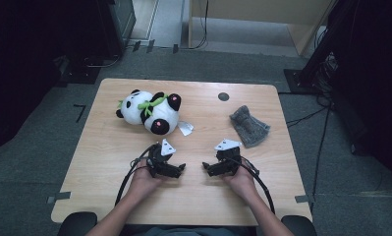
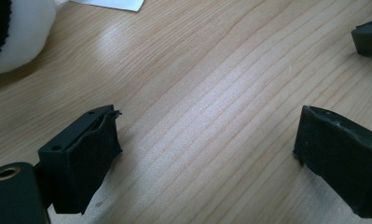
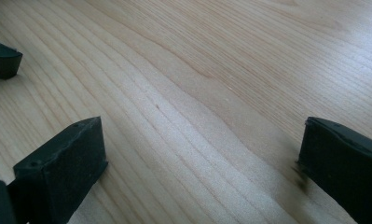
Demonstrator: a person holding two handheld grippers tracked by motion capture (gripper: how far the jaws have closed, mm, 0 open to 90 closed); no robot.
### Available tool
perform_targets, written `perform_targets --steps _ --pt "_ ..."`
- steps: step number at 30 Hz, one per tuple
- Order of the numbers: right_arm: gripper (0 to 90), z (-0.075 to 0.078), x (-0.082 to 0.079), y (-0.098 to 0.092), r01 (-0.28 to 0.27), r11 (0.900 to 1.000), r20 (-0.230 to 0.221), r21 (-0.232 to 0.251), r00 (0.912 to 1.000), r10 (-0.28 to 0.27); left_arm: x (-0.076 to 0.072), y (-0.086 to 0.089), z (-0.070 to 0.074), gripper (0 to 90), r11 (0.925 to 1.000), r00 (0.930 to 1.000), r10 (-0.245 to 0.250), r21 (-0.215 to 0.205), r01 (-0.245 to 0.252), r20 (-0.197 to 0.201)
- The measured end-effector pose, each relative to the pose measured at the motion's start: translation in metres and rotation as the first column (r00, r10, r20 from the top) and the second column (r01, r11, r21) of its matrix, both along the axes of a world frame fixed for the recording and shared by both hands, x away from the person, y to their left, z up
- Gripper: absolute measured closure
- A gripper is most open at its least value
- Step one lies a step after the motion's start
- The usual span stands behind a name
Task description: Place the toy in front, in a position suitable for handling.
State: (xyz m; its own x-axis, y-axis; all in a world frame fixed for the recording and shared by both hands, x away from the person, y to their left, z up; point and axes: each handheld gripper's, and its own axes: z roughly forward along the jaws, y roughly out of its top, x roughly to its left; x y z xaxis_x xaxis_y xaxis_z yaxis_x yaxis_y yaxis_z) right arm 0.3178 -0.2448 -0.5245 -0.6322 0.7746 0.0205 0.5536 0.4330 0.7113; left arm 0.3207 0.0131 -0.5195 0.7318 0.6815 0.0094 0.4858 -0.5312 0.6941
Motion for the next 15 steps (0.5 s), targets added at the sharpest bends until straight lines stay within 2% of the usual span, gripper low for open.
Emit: perform_targets --steps 4,6,13,15 --pt "0.6 0.0 0.0 0.0 0.0 1.0 0.0 0.0 1.0 0.0 0.0001 0.0001 0.0 6.4 1.0 1.0 0.007 0.0 -0.007 0.0" --pt "0.6 0.0 0.0 0.0 0.0 1.0 0.0 0.0 1.0 0.0 0.0006 0.0007 0.0001 6.5 0.9996 0.9996 0.028 0.001 -0.028 -0.001" --pt "0.7 0.0 -0.0003 0.0001 0.007 1.0 0.0 0.0 1.0 -0.007 -0.0002 0.0011 0.0014 8.2 0.9998 0.9998 0.021 0.003 -0.021 -0.004" --pt "5.5 0.0024 -0.0011 0.0019 0.025 1.0 -0.015 -0.009 0.9996 -0.026 -0.0023 0.0025 0.0041 14.9 0.9999 0.9999 0.0 0.016 0.0 -0.013"
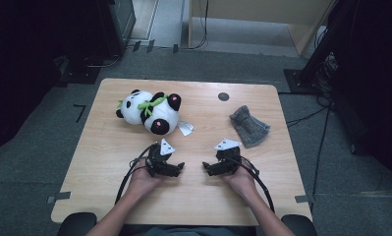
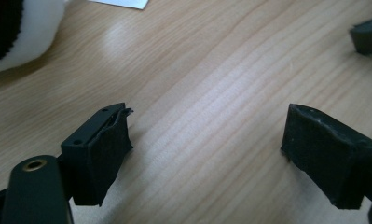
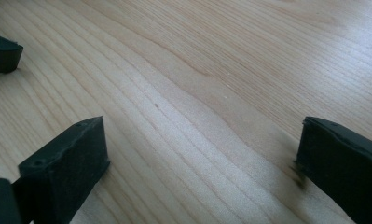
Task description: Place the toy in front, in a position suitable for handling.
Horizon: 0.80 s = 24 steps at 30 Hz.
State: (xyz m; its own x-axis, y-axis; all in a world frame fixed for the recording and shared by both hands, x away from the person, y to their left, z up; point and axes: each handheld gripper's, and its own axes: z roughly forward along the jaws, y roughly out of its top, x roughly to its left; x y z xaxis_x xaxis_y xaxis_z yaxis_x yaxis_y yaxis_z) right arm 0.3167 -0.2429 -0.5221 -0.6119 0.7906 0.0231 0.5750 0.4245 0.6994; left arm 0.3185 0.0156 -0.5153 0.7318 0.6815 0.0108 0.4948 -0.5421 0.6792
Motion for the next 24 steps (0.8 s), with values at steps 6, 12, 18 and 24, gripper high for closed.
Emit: perform_targets --steps 6,12,18,24 --pt "14.9 0.004 0.002 0.006 -0.045 0.999 -0.007 0.03 0.9989 0.046 -0.002 0.005 0.003 16.2 0.9997 0.9993 -0.024 -0.002 0.024 -0.028" --pt "18.0 0.011 0.004 0.004 -0.05 0.997 -0.003 0.054 0.9987 0.051 -0.001 0.014 0.014 24.8 0.9956 0.998 -0.036 -0.088 0.031 -0.053" --pt "19.8 0.024 0.004 -0.005 -0.046 0.996 0.01 0.077 0.9989 0.045 0.002 0.025 0.032 33.1 0.9911 0.9955 -0.08 -0.11 0.074 -0.051" --pt "22.1 0.033 0.003 -0.011 -0.064 0.994 0.038 0.089 0.9974 0.061 0.008 0.036 0.045 33.2 0.9913 0.9979 -0.062 -0.118 0.06 -0.017"
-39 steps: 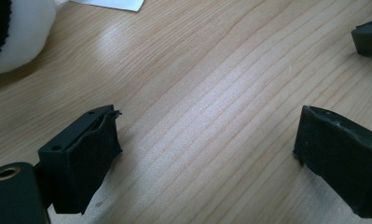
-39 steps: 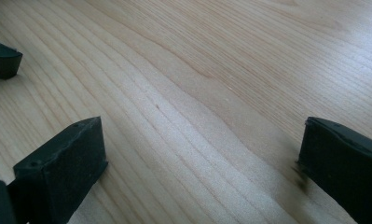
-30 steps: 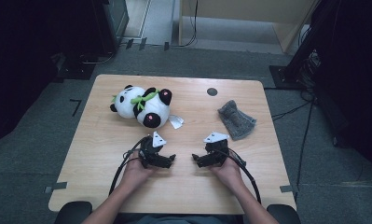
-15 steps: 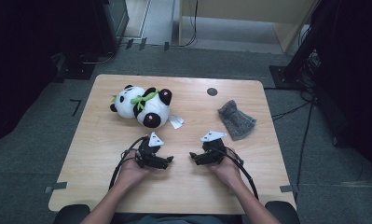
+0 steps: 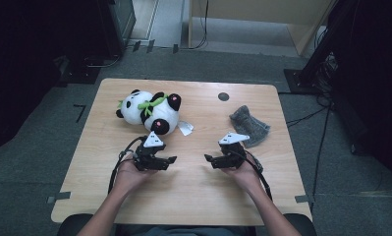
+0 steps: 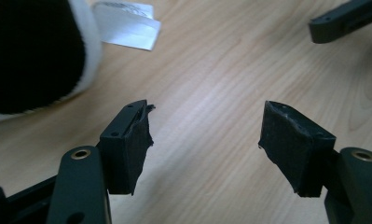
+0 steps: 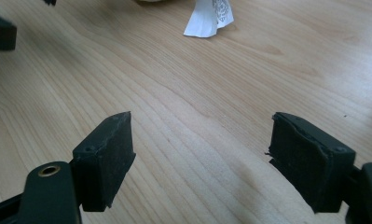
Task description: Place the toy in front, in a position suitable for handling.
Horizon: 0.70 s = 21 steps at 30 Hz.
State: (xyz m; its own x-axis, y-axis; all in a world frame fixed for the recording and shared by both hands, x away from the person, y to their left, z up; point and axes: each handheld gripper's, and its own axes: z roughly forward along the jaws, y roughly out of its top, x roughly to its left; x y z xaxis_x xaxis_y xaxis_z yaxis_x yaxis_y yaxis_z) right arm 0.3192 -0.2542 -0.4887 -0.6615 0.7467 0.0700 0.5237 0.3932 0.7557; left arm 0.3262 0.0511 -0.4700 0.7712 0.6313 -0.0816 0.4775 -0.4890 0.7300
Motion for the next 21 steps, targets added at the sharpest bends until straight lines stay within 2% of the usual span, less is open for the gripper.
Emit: perform_targets --steps 2,6,9,10,13,17,21 --pt "23.0 0.002 0.0 -0.001 -0.006 1.0 0.008 0.003 1.0 0.006 0.003 0.004 0.004 33.2 0.9999 1.0 0.006 -0.013 -0.006 -0.003" --pt "27.0 0.005 0.0 -0.005 0.003 1.0 -0.007 0.012 1.0 -0.003 0.008 0.014 0.011 32.6 0.9988 0.9999 0.015 -0.047 -0.015 -0.004" --pt "26.6 0.008 0.001 -0.006 0.014 1.0 -0.002 0.014 0.9999 -0.014 0.012 0.018 0.015 29.9 0.998 0.9993 0.01 -0.062 -0.012 -0.036" --pt "26.7 0.01 0.001 -0.007 0.017 1.0 -0.002 0.02 0.9999 -0.017 0.012 0.019 0.016 29.8 0.9979 0.9993 0.006 -0.064 -0.009 -0.036" --pt "27.7 0.013 0.001 -0.009 0.024 0.999 0.014 0.033 0.9996 -0.025 0.012 0.019 0.021 29.9 0.9992 0.9998 0.001 -0.039 -0.002 -0.018" --pt "29.6 0.013 0.003 -0.013 0.027 0.998 0.001 0.048 0.9996 -0.027 0.015 0.024 0.03 32.2 0.999 0.9999 0.012 -0.043 -0.012 0.0" --pt "29.6 0.012 0.004 -0.014 0.029 0.999 -0.005 0.046 0.9996 -0.029 0.017 0.024 0.031 32.2 0.9988 0.9999 0.013 -0.047 -0.013 0.007"
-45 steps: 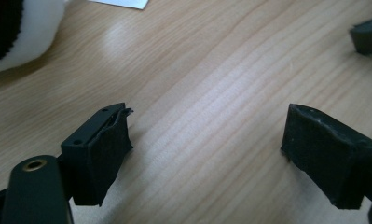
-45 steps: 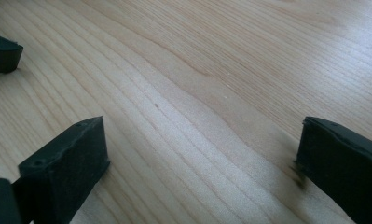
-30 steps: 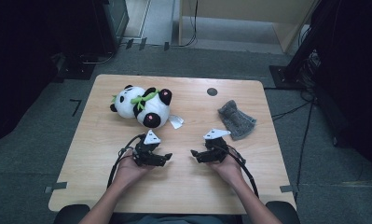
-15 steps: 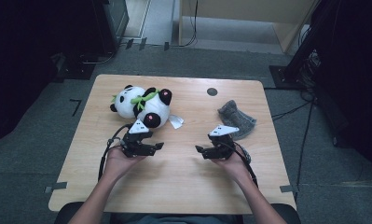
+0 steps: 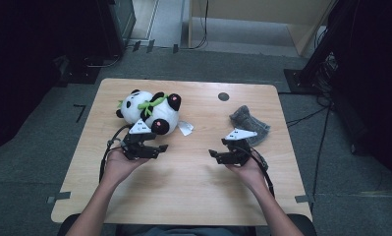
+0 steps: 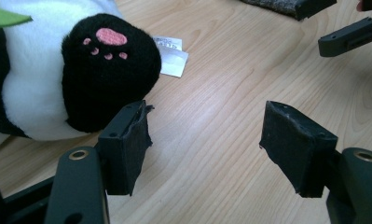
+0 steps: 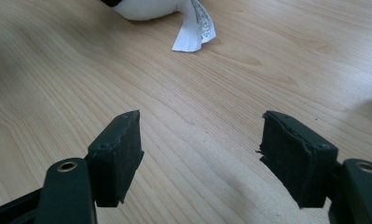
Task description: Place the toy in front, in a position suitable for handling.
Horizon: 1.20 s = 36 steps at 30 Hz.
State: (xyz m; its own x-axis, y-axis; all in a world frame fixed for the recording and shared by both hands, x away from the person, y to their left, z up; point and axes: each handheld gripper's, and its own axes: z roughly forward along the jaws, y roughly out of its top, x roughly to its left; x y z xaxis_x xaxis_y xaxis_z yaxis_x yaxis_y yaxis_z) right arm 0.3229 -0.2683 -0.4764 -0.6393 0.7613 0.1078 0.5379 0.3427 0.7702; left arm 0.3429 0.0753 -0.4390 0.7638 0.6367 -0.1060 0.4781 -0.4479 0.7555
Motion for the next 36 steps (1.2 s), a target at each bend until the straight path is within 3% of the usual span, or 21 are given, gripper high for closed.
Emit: perform_targets --steps 3,14,23,31,36 --pt "29.9 -0.001 0.0 -0.001 0.003 1.0 -0.003 -0.001 1.0 -0.003 0.003 0.0 0.006 33.9 0.9997 0.9999 -0.009 0.023 0.009 -0.006" --pt "31.0 -0.002 0.001 -0.002 -0.01 1.0 -0.012 0.0 0.9999 0.01 0.024 0.008 0.036 35.3 0.9998 0.9992 -0.021 0.001 0.021 0.035" --pt "31.4 -0.002 0.0 -0.004 -0.006 1.0 -0.026 0.011 0.9997 0.007 0.037 0.014 0.043 37.3 1.0 0.9995 -0.005 0.009 0.004 0.033" --pt "31.6 -0.003 -0.001 -0.003 -0.02 1.0 -0.029 0.016 0.9994 0.02 0.053 0.022 0.048 37.1 0.9994 0.999 0.02 -0.031 -0.018 0.04" --pt "31.6 -0.005 -0.002 -0.001 -0.02 1.0 -0.047 0.005 0.9987 0.02 0.066 0.026 0.045 37.4 0.999 0.9988 0.035 -0.027 -0.035 0.033"
